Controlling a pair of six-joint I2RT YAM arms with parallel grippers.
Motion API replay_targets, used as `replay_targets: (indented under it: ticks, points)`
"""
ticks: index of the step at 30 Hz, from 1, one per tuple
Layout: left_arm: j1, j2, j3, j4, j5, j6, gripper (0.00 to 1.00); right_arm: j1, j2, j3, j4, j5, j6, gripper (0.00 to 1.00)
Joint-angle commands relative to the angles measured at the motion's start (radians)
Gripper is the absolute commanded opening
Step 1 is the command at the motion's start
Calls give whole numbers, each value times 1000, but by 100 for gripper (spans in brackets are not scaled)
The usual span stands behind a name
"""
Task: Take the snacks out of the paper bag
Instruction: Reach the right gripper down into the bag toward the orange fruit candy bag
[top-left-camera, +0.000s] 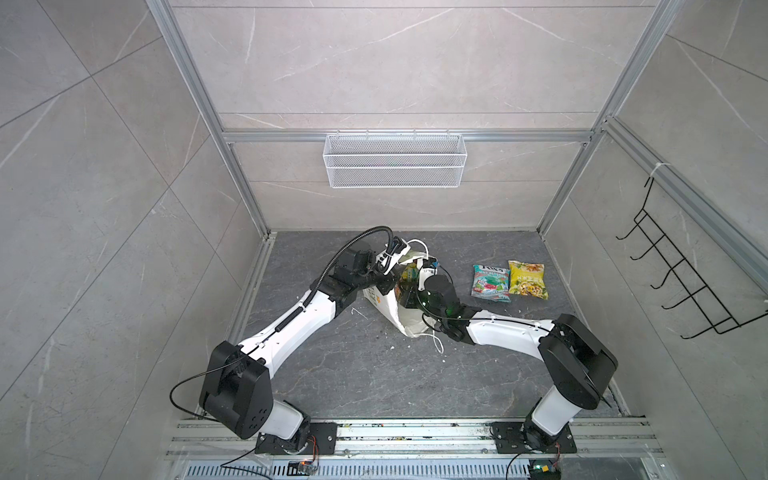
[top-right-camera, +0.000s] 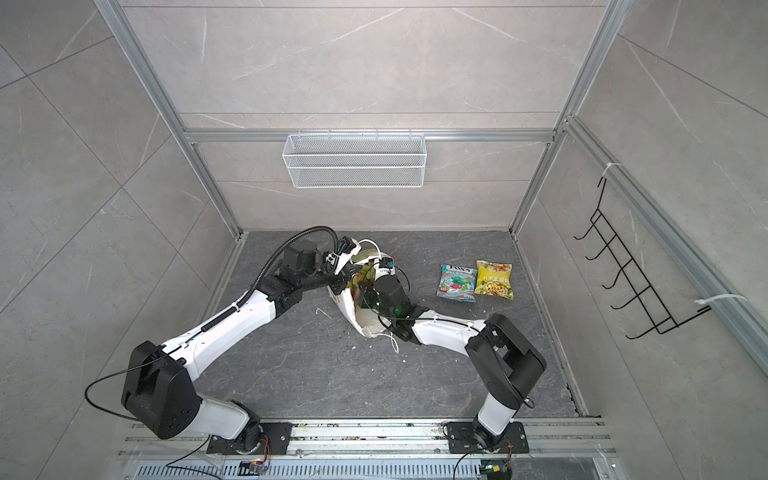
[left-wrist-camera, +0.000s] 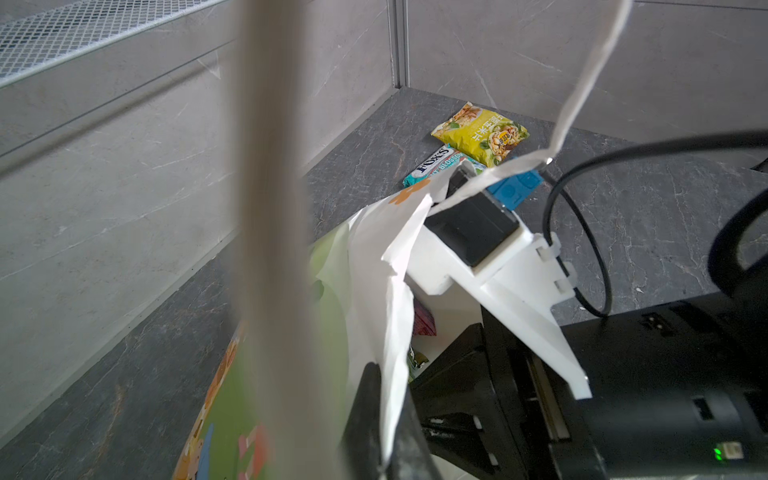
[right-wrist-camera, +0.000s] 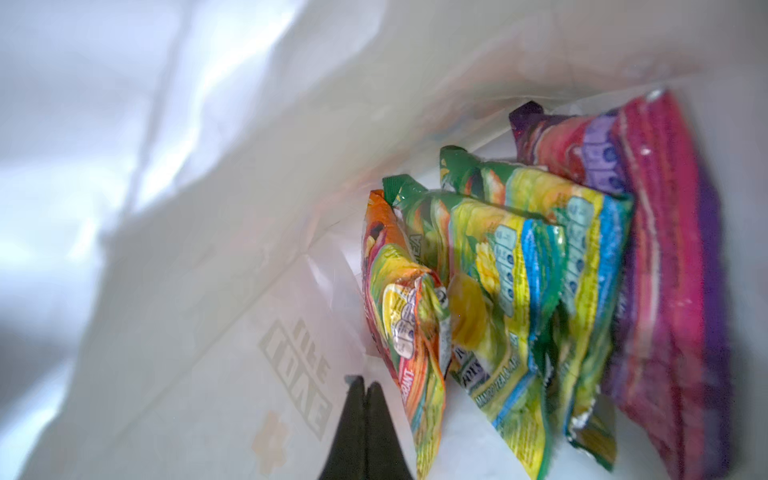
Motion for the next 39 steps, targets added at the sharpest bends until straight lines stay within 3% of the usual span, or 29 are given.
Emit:
replay_targets:
  ticks: [1,5,15,22,24,31,39]
  points:
    - [-6,-4,29,36,17,-2,0,1,-42,-17,-27,31,-16,2]
    - [-6,-2,27,39,22,-5,0,0,-5,14,-71,31,9,28]
    - [-7,-1,30,36,26,-7,0,-1,128,161,-182,49,32,43]
    - [-7,2,31,39,28,-7,0,-1,220,265,-259,68,48,43]
    - [-7,2,32,39,29,-7,0,-1,235,273,-253,71,46,40]
    - [-7,6,33,44,27,-3,0,-1,243,285,-242,61,39,10]
    - [-7,16,37,46,20,-1,0,-1,141,243,-248,54,12,0]
